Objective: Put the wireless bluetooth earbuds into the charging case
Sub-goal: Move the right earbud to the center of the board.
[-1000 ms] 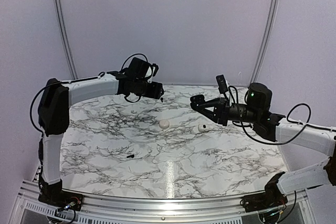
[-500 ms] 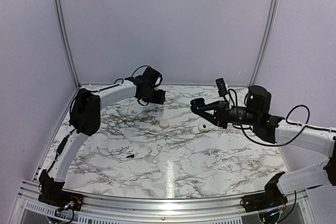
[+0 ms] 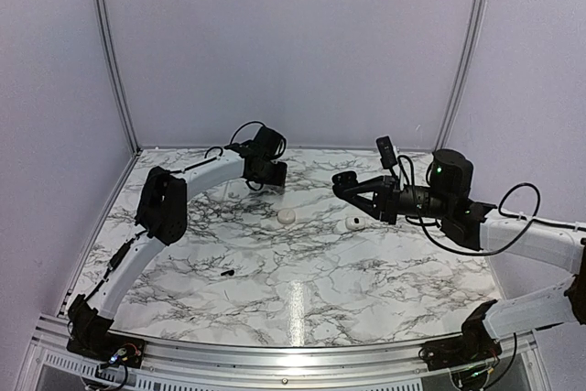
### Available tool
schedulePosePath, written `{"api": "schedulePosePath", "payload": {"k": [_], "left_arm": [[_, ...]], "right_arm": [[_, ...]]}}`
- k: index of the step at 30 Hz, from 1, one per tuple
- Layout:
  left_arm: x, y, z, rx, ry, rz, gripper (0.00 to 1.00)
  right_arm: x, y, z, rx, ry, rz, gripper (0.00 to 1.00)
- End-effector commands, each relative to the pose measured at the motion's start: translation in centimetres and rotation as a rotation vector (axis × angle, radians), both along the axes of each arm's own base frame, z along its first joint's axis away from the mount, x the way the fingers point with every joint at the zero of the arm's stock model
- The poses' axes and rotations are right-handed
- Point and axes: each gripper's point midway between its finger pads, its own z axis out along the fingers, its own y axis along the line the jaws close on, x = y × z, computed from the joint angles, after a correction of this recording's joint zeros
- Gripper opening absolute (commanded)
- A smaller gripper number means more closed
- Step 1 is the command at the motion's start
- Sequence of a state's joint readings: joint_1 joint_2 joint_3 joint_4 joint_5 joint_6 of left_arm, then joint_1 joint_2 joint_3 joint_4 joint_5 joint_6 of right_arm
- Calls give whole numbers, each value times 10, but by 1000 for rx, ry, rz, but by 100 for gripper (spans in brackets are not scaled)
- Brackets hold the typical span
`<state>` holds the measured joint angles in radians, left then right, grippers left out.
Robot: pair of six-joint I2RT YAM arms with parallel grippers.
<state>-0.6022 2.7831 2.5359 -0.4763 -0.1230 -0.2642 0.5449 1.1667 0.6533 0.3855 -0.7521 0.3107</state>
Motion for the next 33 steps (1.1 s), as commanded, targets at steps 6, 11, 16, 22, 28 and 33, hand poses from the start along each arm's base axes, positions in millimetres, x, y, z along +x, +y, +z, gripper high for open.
{"api": "schedulePosePath", "payload": {"k": [6,11,16,22,28,33], "left_arm": [[17,15,0,33,-47,71,44],[21,27,3,-4,-26,96,45],[19,23,47,-56,-77,53,62],[12,36,106,-135,-138,54,79],[-3,55,134,-182,-149,67,98],[-20,69,139,-189,-144,66,99]], "right_arm": [[10,-2,-1,-2,-8,-35,0],[54,-7,-19,-53,51,-168,0],[117,7,-39,-86,122,-238,0],[197,37,-68,-143,138,-283,0],[258,61,-104,-141,184,-278,0],[298,67,-136,-149,234,-277,0]]}}
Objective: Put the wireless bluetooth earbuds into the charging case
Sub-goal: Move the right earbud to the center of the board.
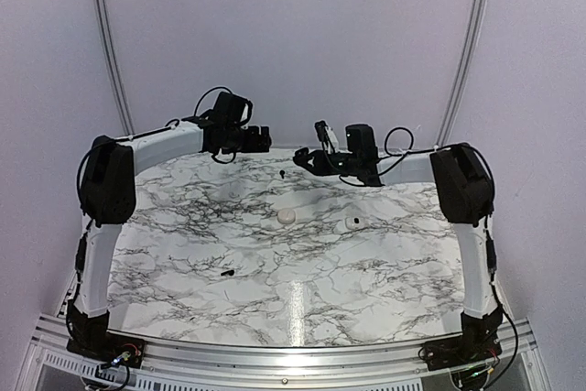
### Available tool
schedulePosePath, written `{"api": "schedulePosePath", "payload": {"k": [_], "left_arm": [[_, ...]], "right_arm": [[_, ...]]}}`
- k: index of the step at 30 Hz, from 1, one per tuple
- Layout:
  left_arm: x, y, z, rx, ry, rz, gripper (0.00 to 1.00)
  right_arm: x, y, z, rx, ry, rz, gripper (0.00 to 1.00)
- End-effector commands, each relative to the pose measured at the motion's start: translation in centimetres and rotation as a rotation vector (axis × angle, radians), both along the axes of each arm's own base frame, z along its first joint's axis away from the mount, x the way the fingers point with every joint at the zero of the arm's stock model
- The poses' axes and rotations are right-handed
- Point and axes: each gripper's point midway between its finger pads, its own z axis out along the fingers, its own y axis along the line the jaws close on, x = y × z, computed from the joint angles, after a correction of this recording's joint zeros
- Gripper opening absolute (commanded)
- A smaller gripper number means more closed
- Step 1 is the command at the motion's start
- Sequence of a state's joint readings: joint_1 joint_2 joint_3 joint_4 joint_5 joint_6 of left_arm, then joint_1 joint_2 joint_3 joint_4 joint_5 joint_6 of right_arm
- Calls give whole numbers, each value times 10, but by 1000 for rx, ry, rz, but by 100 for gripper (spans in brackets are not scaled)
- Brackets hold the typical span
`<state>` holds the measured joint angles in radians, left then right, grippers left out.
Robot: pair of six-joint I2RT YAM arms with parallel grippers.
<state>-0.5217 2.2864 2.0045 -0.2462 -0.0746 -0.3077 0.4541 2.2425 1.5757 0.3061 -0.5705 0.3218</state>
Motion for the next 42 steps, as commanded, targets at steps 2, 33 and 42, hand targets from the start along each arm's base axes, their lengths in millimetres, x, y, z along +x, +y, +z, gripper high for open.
{"api": "schedulePosePath", "payload": {"k": [2,33,42], "left_arm": [[-14,11,8,-36,-13,-9,99],[-53,46,33,-27,-42,-13,99],[-61,65,11,-33,21,18,99]], "right_arm": [[41,0,-23,-7,54,-30,0],[72,56,-117,-31,224,-14,0],[20,86,-122,-31,258,154,0]]}}
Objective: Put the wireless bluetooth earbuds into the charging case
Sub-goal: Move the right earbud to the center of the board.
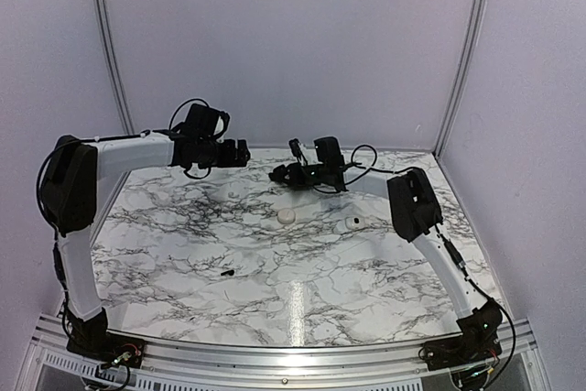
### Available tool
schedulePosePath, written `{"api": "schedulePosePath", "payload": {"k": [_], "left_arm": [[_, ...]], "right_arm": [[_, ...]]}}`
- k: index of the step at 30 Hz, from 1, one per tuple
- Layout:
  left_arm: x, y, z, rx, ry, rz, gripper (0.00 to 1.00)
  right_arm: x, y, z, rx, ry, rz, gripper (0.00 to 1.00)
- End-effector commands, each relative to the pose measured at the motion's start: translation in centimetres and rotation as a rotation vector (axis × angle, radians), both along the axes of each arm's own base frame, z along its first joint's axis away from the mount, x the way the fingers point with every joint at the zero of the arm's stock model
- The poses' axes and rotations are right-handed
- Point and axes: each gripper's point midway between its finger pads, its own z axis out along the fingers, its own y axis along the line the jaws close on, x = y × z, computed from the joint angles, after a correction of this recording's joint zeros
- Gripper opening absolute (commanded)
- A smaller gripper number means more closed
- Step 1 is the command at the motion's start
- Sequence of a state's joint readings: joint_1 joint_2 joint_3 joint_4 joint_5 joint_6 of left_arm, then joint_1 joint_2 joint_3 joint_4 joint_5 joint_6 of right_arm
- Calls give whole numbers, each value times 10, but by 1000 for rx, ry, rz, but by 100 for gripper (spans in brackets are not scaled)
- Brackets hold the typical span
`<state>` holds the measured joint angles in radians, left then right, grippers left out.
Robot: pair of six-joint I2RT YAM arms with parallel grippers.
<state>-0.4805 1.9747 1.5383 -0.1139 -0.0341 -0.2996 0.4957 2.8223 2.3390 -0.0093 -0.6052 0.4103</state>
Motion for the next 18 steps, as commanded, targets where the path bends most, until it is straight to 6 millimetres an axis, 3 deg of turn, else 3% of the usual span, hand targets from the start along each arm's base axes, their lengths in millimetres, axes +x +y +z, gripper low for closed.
{"api": "schedulePosePath", "payload": {"k": [1,5,8,13,18], "left_arm": [[-2,14,7,-32,2,16,99],[0,22,-10,-28,28,35,98],[12,13,-19,-27,30,-17,89],[25,-18,-43,-46,70,-148,73],[33,-27,-56,-21,69,-149,65]], "right_arm": [[-46,24,-16,-4,58,139,0],[-73,42,-12,21,56,226,0],[-79,41,3,37,36,233,0],[-81,18,54,72,-62,177,0],[-60,-11,84,94,-127,90,0]]}}
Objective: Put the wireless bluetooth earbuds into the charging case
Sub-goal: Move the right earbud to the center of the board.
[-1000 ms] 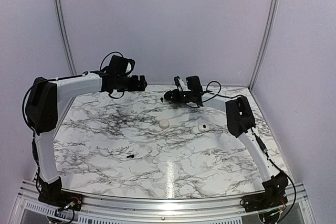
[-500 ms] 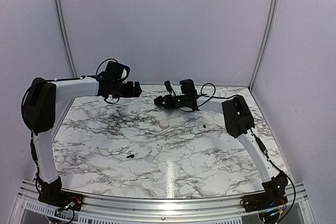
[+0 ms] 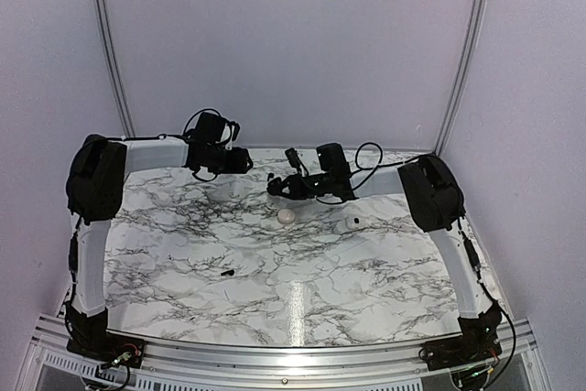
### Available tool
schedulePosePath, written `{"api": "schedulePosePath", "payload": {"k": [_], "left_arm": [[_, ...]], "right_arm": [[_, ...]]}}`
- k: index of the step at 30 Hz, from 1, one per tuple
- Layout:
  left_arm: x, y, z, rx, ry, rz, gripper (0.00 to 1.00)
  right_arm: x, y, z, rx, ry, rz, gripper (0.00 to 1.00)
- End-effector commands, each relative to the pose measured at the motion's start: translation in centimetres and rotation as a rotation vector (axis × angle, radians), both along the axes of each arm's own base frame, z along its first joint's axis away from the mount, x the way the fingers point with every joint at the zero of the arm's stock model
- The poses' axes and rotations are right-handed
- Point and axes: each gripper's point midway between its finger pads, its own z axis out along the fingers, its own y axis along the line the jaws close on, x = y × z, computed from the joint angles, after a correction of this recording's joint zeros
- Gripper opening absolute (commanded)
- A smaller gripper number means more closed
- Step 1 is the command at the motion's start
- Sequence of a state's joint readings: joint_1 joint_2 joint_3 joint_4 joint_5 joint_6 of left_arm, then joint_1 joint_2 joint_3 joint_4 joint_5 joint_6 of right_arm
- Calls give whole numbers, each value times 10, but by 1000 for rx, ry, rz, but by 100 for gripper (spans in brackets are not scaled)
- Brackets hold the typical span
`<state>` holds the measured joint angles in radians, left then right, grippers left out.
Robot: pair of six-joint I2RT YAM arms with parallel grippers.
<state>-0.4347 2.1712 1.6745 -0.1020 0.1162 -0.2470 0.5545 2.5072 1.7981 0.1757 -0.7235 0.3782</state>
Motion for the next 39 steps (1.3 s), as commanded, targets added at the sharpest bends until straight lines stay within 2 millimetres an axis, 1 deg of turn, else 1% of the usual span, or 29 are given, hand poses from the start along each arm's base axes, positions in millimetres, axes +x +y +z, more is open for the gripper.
{"api": "schedulePosePath", "payload": {"k": [1,2,3,4,5,6,8,9,10,14,19,24,28,30,36,39], "left_arm": [[3,-13,-9,1,8,-41,64],[4,-13,-10,-1,10,-35,64],[3,-13,-10,-4,12,-33,64],[4,-13,-10,-5,11,-32,64],[4,-12,-9,-5,10,-30,64],[4,-11,-8,-2,7,-25,64],[2,-10,-6,1,4,-24,65],[1,-9,-5,5,2,-22,65],[0,-7,-4,9,0,-18,66],[-4,-1,3,18,-10,-6,69],[-8,-1,14,-1,-21,-4,70],[-11,2,23,-1,-32,-4,71],[-15,4,25,3,-35,-4,71],[-17,5,26,4,-34,-6,71],[-21,10,25,11,-29,-3,72],[-21,14,20,15,-17,9,72]], "right_arm": [[44,-24,66,82,-162,-108,0],[53,-27,67,80,-168,-129,0],[59,-29,62,76,-158,-144,0],[69,-30,60,78,-157,-166,0],[74,-30,57,77,-148,-178,0],[84,-29,60,76,-157,-204,0],[97,-26,55,70,-154,-230,0],[103,-24,45,59,-140,-243,0],[108,-22,44,57,-141,-253,0],[123,-19,36,22,-143,-309,0],[134,-21,19,-7,-129,-372,0],[136,-12,8,-15,-129,-383,0],[133,-7,-5,-15,-112,-379,0],[128,-1,-12,-13,-97,-366,0],[110,16,-19,-12,-64,-298,0],[99,23,-23,-4,-36,-252,0]]}}
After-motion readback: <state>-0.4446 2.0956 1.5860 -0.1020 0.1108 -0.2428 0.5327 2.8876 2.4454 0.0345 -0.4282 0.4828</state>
